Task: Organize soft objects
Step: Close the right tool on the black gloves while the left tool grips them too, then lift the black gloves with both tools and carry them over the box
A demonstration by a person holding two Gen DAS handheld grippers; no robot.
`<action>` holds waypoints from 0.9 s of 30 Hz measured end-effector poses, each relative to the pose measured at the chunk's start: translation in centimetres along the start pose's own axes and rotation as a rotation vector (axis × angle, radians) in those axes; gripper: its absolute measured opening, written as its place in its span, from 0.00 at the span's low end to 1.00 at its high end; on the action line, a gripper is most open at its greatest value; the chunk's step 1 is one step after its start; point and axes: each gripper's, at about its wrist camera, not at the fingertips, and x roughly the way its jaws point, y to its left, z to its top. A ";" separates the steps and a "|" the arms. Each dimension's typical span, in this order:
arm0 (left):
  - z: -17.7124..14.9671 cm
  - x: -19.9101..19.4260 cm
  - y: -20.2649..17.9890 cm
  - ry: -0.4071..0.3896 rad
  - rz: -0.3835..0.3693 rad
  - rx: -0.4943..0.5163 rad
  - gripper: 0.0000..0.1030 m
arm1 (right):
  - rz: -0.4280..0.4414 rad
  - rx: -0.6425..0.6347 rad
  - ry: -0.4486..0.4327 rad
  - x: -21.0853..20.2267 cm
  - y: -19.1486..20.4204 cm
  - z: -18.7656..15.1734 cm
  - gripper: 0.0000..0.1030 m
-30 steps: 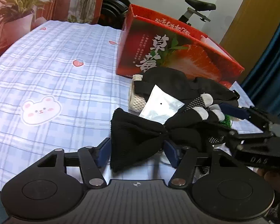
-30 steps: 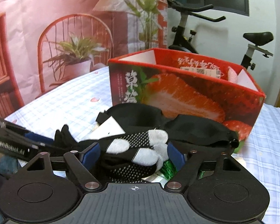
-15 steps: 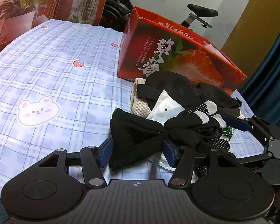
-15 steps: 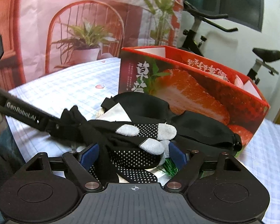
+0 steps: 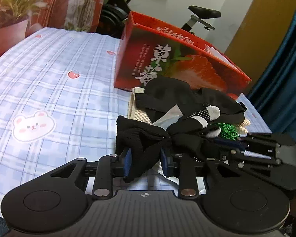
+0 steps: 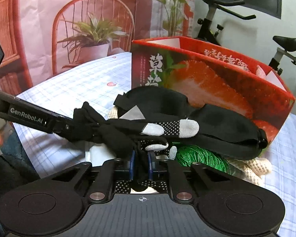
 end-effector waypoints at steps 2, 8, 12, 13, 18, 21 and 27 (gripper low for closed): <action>0.0 0.0 0.0 0.002 0.002 0.000 0.29 | 0.001 0.009 -0.005 -0.1 -0.1 0.3 0.10; -0.1 0.0 0.7 0.000 0.034 -0.021 0.29 | 0.024 0.021 -0.004 -0.1 0.0 0.3 0.30; -0.1 0.1 1.0 0.001 0.041 -0.028 0.29 | 0.039 0.014 0.043 0.8 0.1 -0.1 0.35; -0.2 0.1 1.0 0.001 0.041 -0.025 0.29 | 0.038 0.016 0.048 1.1 0.2 -0.2 0.35; -0.3 0.4 1.2 0.009 0.041 -0.033 0.30 | 0.060 0.076 0.059 2.0 -0.5 -0.2 0.36; -0.3 0.5 1.1 0.008 0.041 -0.034 0.29 | 0.070 0.104 0.058 2.1 -0.8 0.0 0.24; 0.0 -0.1 0.8 -0.014 0.040 -0.021 0.26 | 0.081 0.087 0.028 1.4 -0.1 0.6 0.13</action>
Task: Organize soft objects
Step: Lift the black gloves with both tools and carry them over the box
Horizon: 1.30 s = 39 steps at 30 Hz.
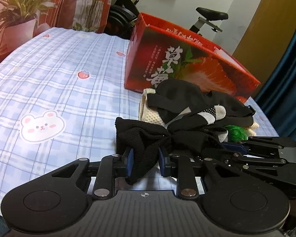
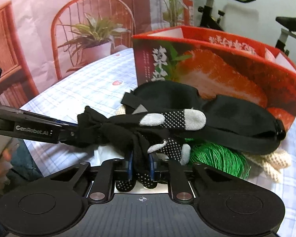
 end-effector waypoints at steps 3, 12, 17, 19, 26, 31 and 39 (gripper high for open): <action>0.6 -0.7 -0.2 -0.030 0.000 0.014 0.26 | 0.003 0.005 -0.041 -0.7 0.1 0.6 0.13; 4.2 -3.2 -2.2 -0.158 -0.002 0.096 0.26 | -0.013 -0.002 -0.176 -3.3 -0.2 3.5 0.13; 6.6 -3.6 -3.5 -0.201 -0.015 0.136 0.26 | -0.032 0.001 -0.240 -4.5 -1.2 5.5 0.13; 7.4 -3.6 -4.1 -0.213 -0.021 0.147 0.26 | -0.041 -0.001 -0.259 -5.0 -1.7 6.2 0.13; 10.6 -3.0 -5.8 -0.220 -0.053 0.181 0.26 | -0.085 -0.009 -0.302 -6.0 -3.7 8.9 0.13; 13.0 -2.1 -6.6 -0.228 -0.075 0.192 0.26 | -0.100 0.031 -0.314 -6.1 -5.9 10.9 0.13; 17.5 1.2 -7.4 -0.219 -0.093 0.213 0.26 | -0.132 0.090 -0.311 -4.5 -10.4 14.9 0.13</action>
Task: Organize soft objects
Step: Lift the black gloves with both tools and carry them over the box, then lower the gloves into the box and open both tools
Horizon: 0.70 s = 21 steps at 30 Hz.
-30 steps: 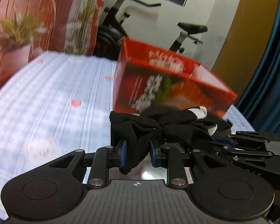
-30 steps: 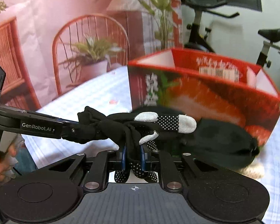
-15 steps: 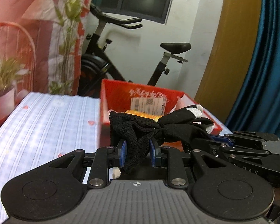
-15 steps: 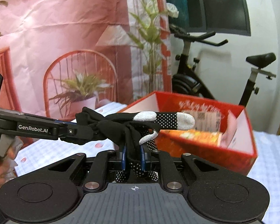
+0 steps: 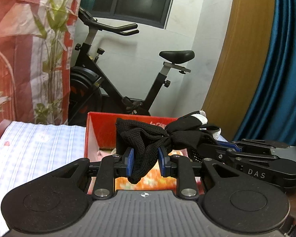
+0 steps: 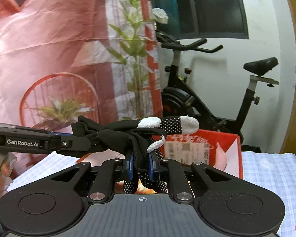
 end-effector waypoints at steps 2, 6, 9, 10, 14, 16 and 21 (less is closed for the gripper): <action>0.7 1.3 0.2 0.014 0.002 0.002 0.26 | -0.010 0.010 0.012 1.4 -0.8 0.7 0.13; 2.1 4.6 0.7 0.055 0.013 0.000 0.26 | -0.032 0.015 0.054 4.5 -2.3 1.8 0.13; 2.8 7.1 1.2 0.096 0.015 0.002 0.27 | -0.044 0.032 0.090 6.7 -3.4 2.1 0.13; 2.9 7.8 1.3 0.109 0.016 0.004 0.27 | -0.047 0.039 0.103 7.4 -3.9 2.2 0.13; 3.1 10.6 2.2 0.157 0.027 -0.001 0.27 | -0.059 0.066 0.167 10.1 -5.6 1.9 0.13; 3.1 11.7 2.5 0.177 0.034 0.002 0.27 | -0.064 0.070 0.202 11.4 -6.2 1.6 0.14; 3.5 14.1 3.0 0.221 0.049 0.022 0.27 | -0.089 0.077 0.271 13.8 -6.7 1.5 0.14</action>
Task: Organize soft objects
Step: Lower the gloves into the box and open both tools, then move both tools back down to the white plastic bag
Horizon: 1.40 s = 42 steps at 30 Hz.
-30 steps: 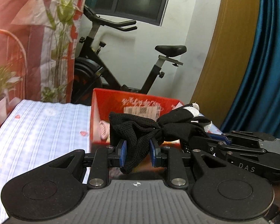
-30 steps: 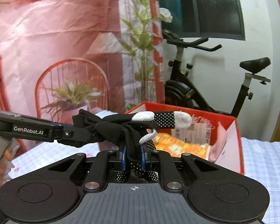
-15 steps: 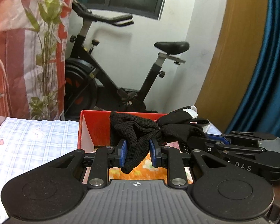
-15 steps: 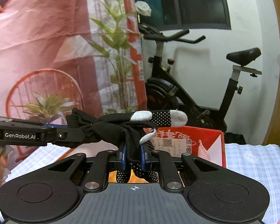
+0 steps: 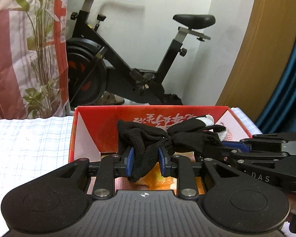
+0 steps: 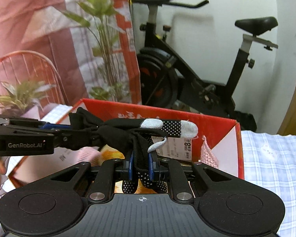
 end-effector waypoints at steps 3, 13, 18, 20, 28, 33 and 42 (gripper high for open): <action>0.4 0.5 0.0 0.002 0.002 0.012 0.31 | -0.019 0.011 0.020 0.7 0.0 0.3 0.14; 0.4 -0.8 -0.5 -0.026 0.052 0.063 0.57 | -0.092 0.024 0.043 1.0 -0.2 0.0 0.32; 0.2 -2.7 -0.4 -0.040 0.059 0.065 0.59 | -0.081 0.006 0.032 -0.6 0.6 -0.4 0.34; -0.2 -3.8 -0.6 -0.045 0.063 0.069 0.59 | -0.080 0.002 0.022 -1.6 0.7 -0.5 0.34; -3.2 -8.6 -1.6 -0.060 0.081 0.055 0.60 | -0.069 0.004 -0.045 -6.6 1.6 -2.6 0.34; -6.1 -12.0 -2.0 -0.067 0.078 0.050 0.60 | -0.049 0.007 -0.094 -10.3 2.0 -5.0 0.35; -13.2 -16.1 -2.5 -0.038 0.059 0.056 0.60 | 0.010 0.012 -0.130 -15.3 4.1 -10.2 0.35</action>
